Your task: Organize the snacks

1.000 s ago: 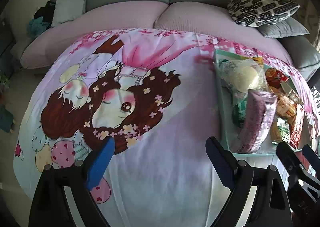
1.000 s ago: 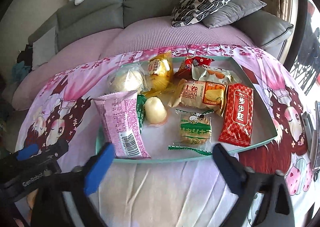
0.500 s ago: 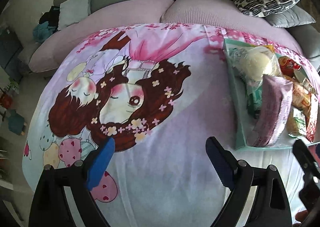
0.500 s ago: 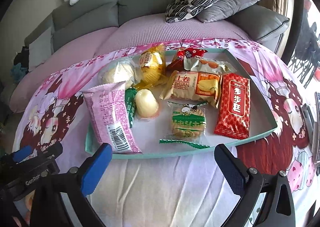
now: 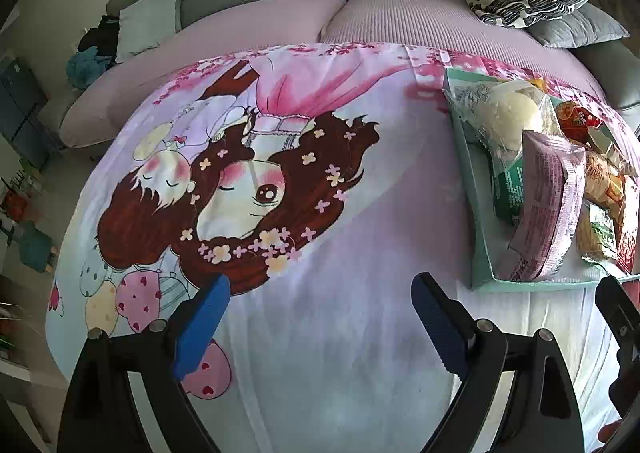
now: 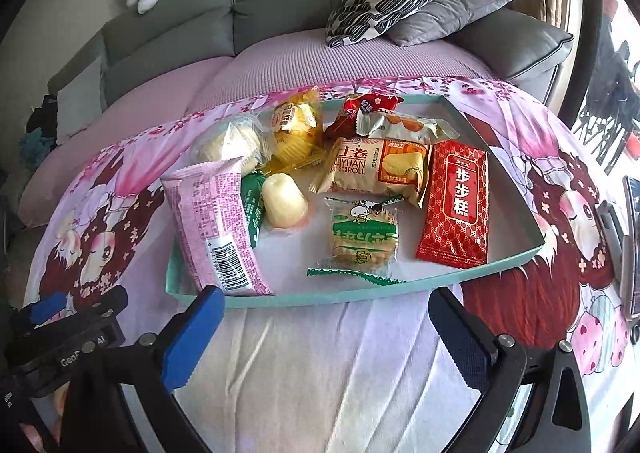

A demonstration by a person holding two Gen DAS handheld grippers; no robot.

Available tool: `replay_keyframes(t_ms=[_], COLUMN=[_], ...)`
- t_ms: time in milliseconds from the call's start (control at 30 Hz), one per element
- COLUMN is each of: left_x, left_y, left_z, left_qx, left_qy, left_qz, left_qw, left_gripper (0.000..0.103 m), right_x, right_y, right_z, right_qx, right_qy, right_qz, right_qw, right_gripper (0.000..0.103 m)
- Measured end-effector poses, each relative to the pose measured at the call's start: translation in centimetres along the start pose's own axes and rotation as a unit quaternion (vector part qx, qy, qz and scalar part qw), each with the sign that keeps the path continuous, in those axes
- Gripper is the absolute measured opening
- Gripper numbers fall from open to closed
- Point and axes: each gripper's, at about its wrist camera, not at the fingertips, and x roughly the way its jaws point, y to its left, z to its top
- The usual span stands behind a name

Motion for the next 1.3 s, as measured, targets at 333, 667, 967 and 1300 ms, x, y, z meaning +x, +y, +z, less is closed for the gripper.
replay_keyframes(t_ms=[333,667,967,1300], left_x=[0.50,0.66,0.77,0.64], left_y=[-0.02,0.24,0.38,0.27], left_z=[-0.10,-0.12,-0.16,-0.30], left_qx=[0.003,-0.004,-0.011,-0.013], left_qy=[0.004,0.006,0.009,0.009], left_qz=[-0.004,-0.008,-0.008,-0.008], left_qw=[1.0000,0.9999,0.9999,0.9998], left_gripper=[0.092,0.092,0.092,0.092], right_x=[0.23,0.52,0.61,0.70], right_y=[0.12,0.32,0.37,0.24], right_z=[-0.11,-0.29,-0.36,-0.38], right_qx=[-0.004,-0.007,-0.008,-0.006], right_qy=[0.002,0.005,0.008,0.012], right_qz=[0.002,0.003,0.002,0.002], right_qw=[1.000,1.000,1.000,1.000], right_gripper=[0.103,0.103,0.103,0.103])
